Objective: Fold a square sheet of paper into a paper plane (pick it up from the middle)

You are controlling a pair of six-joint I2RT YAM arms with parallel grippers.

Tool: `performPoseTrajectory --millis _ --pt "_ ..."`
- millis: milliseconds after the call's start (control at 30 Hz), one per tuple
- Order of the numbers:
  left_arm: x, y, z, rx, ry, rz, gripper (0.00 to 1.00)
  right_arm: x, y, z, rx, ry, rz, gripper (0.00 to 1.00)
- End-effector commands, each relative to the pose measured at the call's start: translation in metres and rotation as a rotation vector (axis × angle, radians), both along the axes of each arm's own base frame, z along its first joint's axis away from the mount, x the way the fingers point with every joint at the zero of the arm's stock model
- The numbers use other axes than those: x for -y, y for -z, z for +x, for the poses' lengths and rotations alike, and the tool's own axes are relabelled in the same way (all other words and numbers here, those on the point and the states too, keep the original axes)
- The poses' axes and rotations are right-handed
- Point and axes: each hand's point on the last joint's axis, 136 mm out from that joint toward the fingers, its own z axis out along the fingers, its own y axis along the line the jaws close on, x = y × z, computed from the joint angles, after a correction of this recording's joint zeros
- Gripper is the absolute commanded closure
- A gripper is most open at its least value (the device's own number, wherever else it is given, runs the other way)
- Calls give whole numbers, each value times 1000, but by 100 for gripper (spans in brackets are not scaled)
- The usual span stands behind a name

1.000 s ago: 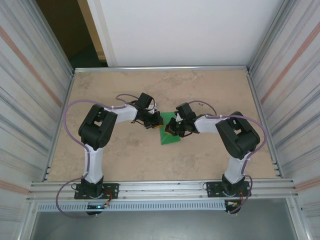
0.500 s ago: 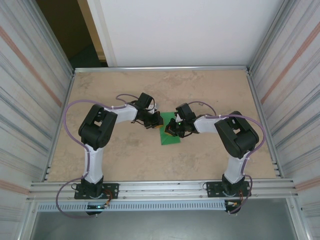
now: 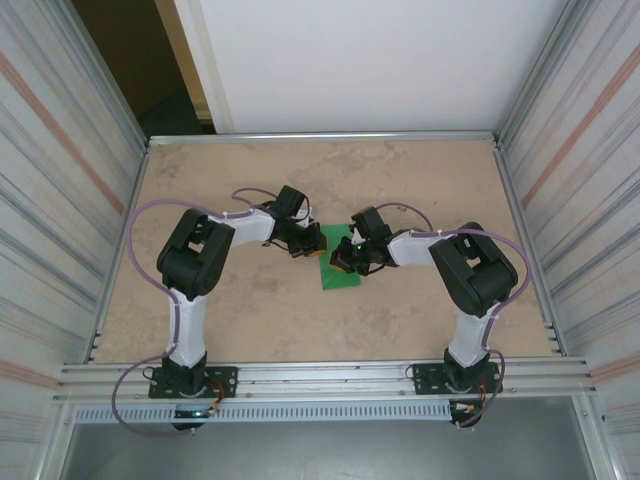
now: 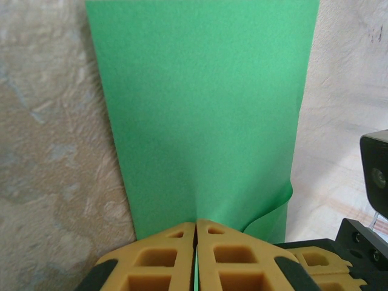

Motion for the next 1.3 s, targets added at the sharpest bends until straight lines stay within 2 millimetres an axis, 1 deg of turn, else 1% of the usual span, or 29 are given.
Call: performPoseTrajectory --millis 0,133,200,267,467,633,833,1000,1100,1267 --pt "-12 11 -11 -56 -6 58 89 5 13 -7 -49 11 -56 100" --pt "-6 -19 1 11 -2 15 86 4 12 -7 -47 9 -53 100" --pt "-7 -26 4 36 -4 17 84 2 10 -7 -44 5 -46 100" --pt "-10 -24 3 38 -6 38 84 0 6 -5 -37 2 -36 100" --pt "-17 4 -8 -31 -9 79 86 -2 -4 -2 -18 2 -29 100" --pt "-20 14 -9 -54 -19 99 86 1 0 -2 -28 7 -50 100" --pt "-22 20 -13 -71 -18 112 87 3 4 -3 -38 13 -69 100" --pt "-23 20 -13 -74 -18 113 87 2 7 -4 -48 11 -73 99" --pt "-22 19 -13 -70 -17 112 87 1 9 -4 -55 10 -75 97" --pt "-21 15 -10 -60 -16 106 87 2 12 -6 -65 10 -82 88"
